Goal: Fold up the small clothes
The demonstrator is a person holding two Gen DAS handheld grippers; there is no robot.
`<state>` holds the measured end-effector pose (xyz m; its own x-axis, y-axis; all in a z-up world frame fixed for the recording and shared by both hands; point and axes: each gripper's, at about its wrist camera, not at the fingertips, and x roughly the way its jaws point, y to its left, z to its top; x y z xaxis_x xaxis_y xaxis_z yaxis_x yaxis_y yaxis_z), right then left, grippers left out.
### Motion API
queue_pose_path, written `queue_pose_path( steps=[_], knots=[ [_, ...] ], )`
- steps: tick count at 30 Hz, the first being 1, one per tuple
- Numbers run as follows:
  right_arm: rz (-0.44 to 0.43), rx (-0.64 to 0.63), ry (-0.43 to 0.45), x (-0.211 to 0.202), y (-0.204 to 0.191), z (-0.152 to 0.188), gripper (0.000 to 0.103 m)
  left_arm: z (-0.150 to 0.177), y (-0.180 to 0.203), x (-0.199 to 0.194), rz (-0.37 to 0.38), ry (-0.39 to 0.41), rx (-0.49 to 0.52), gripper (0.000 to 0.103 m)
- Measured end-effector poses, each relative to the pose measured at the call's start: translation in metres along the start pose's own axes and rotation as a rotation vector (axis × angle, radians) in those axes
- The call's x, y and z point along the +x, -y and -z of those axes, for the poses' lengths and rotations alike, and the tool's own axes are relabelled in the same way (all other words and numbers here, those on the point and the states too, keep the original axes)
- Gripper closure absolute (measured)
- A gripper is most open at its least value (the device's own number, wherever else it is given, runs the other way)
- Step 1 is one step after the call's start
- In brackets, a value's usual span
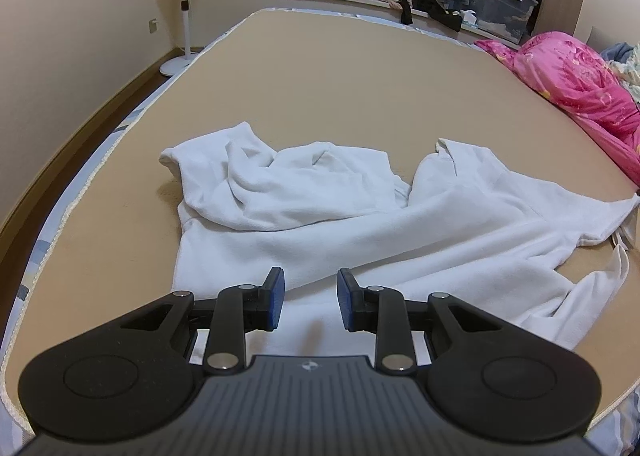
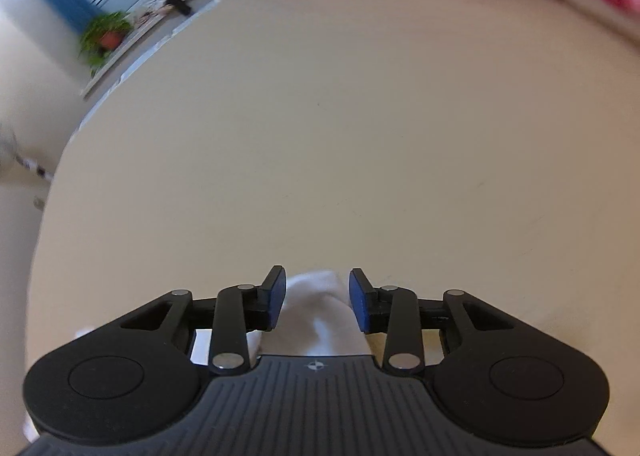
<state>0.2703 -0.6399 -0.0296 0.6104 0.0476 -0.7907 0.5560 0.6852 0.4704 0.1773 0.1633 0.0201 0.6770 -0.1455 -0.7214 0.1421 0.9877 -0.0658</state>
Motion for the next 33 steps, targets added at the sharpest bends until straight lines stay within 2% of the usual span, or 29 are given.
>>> queue_pose_path(
  steps=[3,6,11,12,13,14,16,20,21,22,24,26,27,30,32,33],
  knots=[
    [0.007,0.026,-0.051,0.026,-0.007,-0.014,0.064,0.001,0.004,0.002,-0.003,-0.005,0.021,0.071],
    [0.212,-0.061,-0.172,0.057,-0.024,-0.017,0.063,0.001,0.005,0.005,-0.007,-0.008,0.033,0.071],
    [0.320,-0.109,-0.180,0.073,-0.037,-0.025,0.065,0.000,0.007,0.005,0.000,0.005,0.035,0.071],
    [0.326,-0.128,-0.177,0.075,-0.041,-0.025,0.079,-0.001,0.007,0.005,0.000,0.006,0.038,0.071],
    [0.312,-0.129,-0.176,0.077,-0.043,-0.027,0.089,-0.001,0.008,0.005,0.001,0.005,0.041,0.071],
    [0.300,-0.124,-0.158,0.076,-0.046,-0.029,0.091,-0.001,0.008,0.006,0.002,0.005,0.045,0.071],
    [0.230,-0.131,-0.059,0.064,-0.057,-0.037,0.094,0.000,0.009,0.006,0.003,0.007,0.053,0.071],
    [-0.024,-0.055,0.297,0.012,-0.070,-0.046,0.095,0.000,0.009,0.005,-0.001,0.011,0.063,0.071],
    [-0.060,-0.037,0.401,0.002,-0.071,-0.041,0.095,-0.001,0.009,0.004,-0.002,0.012,0.063,0.071],
    [-0.075,-0.017,0.461,0.001,-0.069,-0.036,0.095,-0.001,0.008,0.005,-0.002,0.012,0.060,0.071],
    [-0.034,0.051,0.492,0.019,-0.056,-0.027,0.095,-0.002,0.009,0.005,0.000,0.014,0.055,0.071],
    [0.008,0.180,0.489,0.041,-0.036,-0.021,0.095,-0.002,0.011,0.005,0.002,0.011,0.059,0.071],
    [0.042,0.248,0.463,0.057,-0.030,-0.013,0.091,-0.001,0.012,0.005,0.003,0.010,0.066,0.071],
    [0.083,0.331,0.336,0.102,-0.008,-0.005,0.090,0.001,0.015,0.005,0.002,0.009,0.095,0.071],
    [0.099,0.381,0.359,0.107,0.013,-0.011,0.089,0.000,0.013,0.005,0.000,0.010,0.096,0.071],
    [0.086,0.402,0.380,0.109,0.016,-0.017,0.084,0.000,0.012,0.006,0.000,0.009,0.089,0.071]
  ],
)
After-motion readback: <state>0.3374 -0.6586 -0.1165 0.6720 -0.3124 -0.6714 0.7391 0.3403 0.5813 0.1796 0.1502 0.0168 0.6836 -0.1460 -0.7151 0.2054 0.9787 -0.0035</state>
